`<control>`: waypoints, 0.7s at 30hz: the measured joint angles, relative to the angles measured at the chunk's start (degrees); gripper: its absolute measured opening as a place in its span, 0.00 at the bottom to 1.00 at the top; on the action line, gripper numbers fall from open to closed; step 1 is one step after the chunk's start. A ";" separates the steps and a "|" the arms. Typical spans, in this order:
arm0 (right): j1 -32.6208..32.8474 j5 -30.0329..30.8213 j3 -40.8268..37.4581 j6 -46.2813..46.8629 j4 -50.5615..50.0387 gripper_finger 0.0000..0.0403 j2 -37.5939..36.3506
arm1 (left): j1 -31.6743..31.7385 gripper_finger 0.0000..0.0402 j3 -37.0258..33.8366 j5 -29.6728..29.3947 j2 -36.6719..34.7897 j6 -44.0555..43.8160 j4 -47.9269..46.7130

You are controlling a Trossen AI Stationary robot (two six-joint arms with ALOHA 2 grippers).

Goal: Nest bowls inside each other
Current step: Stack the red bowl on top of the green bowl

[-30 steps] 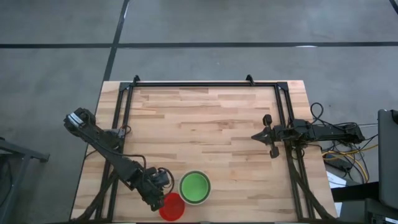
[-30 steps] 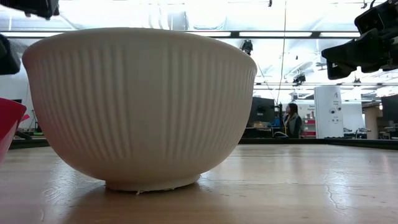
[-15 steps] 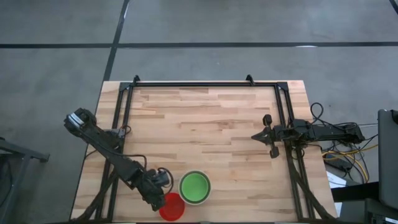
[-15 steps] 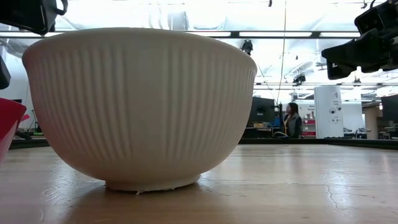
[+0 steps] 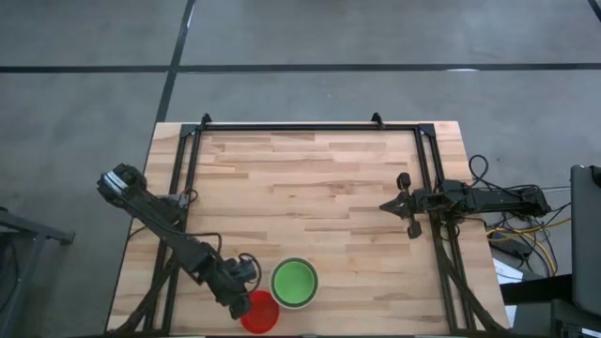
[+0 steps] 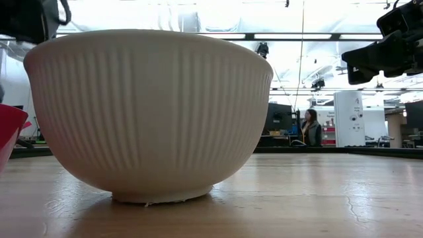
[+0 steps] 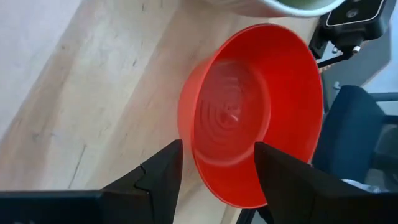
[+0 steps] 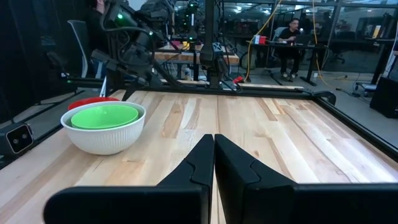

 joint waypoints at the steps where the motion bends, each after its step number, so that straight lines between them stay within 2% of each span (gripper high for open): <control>1: 0.00 0.00 0.02 0.02 0.00 0.02 0.00 | -0.02 0.50 -0.67 0.17 0.00 -0.50 1.10; 7: -0.02 0.00 0.02 0.02 0.00 0.02 0.00 | -0.06 0.50 -2.98 0.50 0.00 -1.92 5.16; 21: 0.00 0.00 0.00 0.00 0.00 0.02 0.00 | -0.06 0.50 -3.93 0.87 0.00 -2.41 6.12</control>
